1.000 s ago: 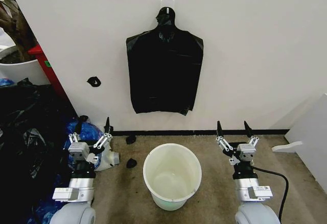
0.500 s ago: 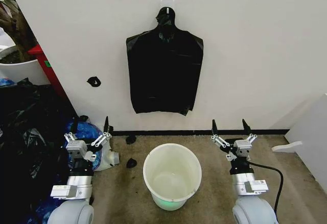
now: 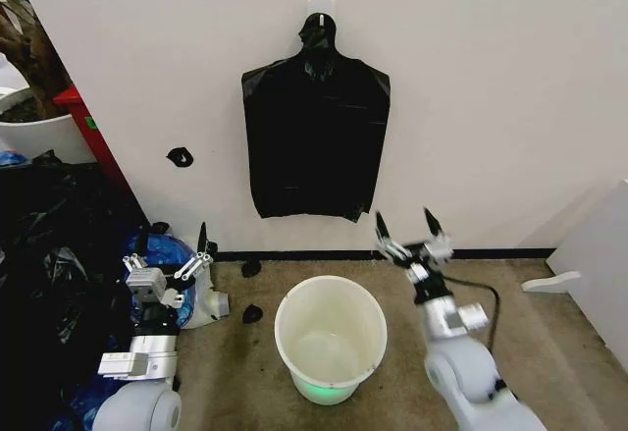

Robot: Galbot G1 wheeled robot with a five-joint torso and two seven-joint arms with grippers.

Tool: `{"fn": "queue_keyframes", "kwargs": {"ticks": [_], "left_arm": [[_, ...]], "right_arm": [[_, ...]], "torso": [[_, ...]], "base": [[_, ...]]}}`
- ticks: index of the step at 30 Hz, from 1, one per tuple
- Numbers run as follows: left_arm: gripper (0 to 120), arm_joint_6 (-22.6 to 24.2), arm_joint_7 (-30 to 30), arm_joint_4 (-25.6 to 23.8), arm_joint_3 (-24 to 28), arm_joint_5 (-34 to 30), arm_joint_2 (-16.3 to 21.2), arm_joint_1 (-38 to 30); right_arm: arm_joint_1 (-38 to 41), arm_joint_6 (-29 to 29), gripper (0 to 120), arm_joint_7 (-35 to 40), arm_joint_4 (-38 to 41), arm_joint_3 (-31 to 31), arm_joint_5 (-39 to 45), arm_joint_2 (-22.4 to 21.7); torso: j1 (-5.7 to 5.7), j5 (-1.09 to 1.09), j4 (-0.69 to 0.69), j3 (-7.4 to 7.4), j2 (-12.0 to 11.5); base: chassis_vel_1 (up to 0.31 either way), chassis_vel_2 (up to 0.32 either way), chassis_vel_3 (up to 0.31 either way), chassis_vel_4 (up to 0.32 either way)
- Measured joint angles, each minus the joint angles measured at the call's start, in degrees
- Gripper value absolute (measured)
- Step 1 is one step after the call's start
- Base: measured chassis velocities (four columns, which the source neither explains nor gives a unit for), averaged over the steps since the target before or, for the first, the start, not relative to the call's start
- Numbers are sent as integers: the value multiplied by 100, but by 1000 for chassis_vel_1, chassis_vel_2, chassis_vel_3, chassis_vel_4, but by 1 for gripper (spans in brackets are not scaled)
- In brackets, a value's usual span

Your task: Place the garbage bag over the trash bin.

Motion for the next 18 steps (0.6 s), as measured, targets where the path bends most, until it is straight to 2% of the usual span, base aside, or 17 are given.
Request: {"fn": "queue_keyframes", "kwargs": {"ticks": [4, 6, 10, 18], "left_arm": [[100, 5, -42, 80, -41, -7, 19, 12], [100, 5, -47, 88, -42, -7, 17, 16], [100, 6, -63, 133, -42, 13, -21, 19], [100, -1, -72, 177, -10, 115, -149, 12]], "right_arm": [[939, -59, 100, -175, -345, -496, 1132, 64], [1101, -62, 100, -219, -401, -567, 1352, 81], [1927, -146, 100, -429, -672, -864, 2349, 257], [2855, -182, 100, -743, -1622, -1033, 2568, 632]], "torso": [[0, 0, -2, 0, 0], [0, 0, -2, 0, 0], [0, -1, -1, 0, 0], [-1, -1, -2, 0, 0]], "base": [[0, 0, 0, 0], [0, 0, 0, 0], [0, 0, 0, 0], [0, 0, 0, 0]]}}
